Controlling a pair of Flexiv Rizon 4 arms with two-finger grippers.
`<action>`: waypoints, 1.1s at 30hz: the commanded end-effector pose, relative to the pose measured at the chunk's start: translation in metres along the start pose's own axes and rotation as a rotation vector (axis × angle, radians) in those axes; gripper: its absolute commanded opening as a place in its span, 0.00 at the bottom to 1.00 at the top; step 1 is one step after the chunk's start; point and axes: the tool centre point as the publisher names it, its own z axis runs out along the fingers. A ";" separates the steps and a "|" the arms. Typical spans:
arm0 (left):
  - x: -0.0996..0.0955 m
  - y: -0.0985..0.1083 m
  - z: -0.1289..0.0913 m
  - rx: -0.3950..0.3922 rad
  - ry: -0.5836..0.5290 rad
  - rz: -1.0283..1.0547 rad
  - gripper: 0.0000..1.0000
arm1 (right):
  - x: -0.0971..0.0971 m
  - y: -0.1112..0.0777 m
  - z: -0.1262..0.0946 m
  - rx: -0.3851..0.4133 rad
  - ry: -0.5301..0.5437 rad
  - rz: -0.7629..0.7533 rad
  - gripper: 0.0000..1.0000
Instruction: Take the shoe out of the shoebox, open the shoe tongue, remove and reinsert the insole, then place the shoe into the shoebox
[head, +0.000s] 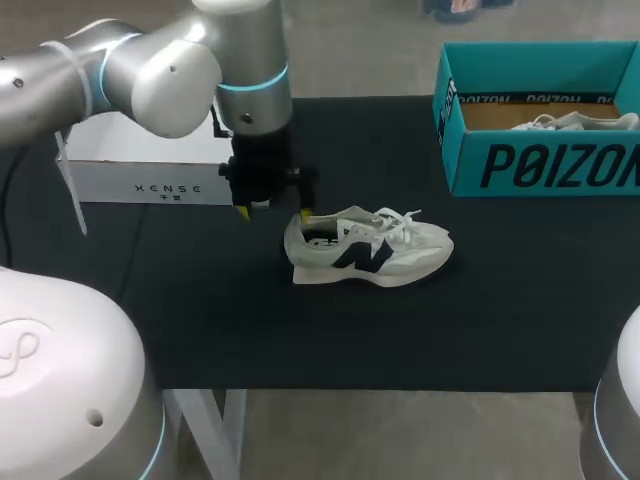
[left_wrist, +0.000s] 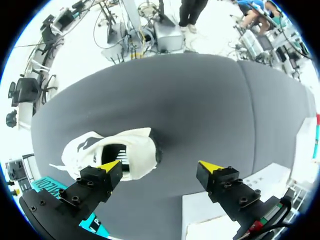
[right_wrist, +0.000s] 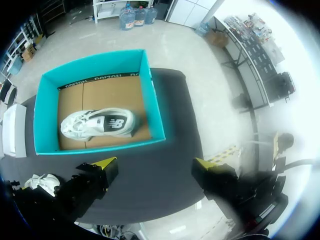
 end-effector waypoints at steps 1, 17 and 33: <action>0.003 0.004 0.000 0.011 -0.012 0.001 1.00 | 0.000 0.000 0.000 -0.001 0.000 0.001 1.00; 0.019 0.057 -0.030 0.046 -0.036 -1.528 1.00 | 0.000 0.000 0.000 -0.001 0.000 0.001 1.00; 0.019 0.057 -0.030 0.046 -0.036 -1.528 1.00 | 0.000 0.000 0.000 -0.001 0.000 0.001 1.00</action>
